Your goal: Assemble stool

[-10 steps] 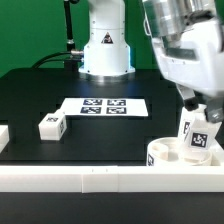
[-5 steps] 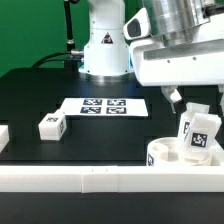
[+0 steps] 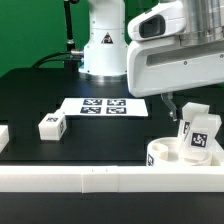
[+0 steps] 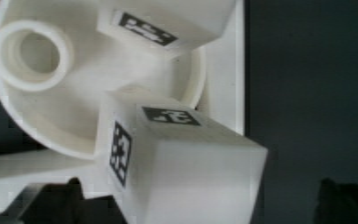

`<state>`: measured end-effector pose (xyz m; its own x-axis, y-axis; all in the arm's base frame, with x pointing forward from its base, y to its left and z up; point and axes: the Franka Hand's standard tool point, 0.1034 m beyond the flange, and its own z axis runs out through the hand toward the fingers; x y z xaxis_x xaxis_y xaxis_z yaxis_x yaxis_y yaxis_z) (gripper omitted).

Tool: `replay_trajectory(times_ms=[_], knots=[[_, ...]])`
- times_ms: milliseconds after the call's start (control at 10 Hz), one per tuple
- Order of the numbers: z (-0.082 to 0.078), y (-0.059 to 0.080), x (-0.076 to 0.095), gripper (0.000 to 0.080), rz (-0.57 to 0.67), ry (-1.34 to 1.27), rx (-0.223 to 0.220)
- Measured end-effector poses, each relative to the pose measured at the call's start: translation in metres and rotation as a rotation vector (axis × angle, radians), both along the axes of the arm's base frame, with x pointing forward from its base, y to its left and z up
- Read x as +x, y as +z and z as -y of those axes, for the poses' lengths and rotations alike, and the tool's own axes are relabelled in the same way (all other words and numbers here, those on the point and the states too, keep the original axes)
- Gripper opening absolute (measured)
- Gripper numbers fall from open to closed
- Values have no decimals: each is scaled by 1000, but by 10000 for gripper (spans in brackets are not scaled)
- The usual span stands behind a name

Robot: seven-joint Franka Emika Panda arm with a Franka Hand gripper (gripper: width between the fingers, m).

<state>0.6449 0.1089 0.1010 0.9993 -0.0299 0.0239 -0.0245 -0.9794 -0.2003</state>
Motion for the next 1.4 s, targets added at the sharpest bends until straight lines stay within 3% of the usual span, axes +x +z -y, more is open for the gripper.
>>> replay_trajectory(times_ms=[200, 400, 700, 1400], knots=[[2, -2, -1, 649, 34, 206, -36], [-10, -7, -3, 649, 67, 562, -168], [-13, -10, -5, 649, 89, 815, -189], [9, -10, -2, 649, 122, 1409, -206]])
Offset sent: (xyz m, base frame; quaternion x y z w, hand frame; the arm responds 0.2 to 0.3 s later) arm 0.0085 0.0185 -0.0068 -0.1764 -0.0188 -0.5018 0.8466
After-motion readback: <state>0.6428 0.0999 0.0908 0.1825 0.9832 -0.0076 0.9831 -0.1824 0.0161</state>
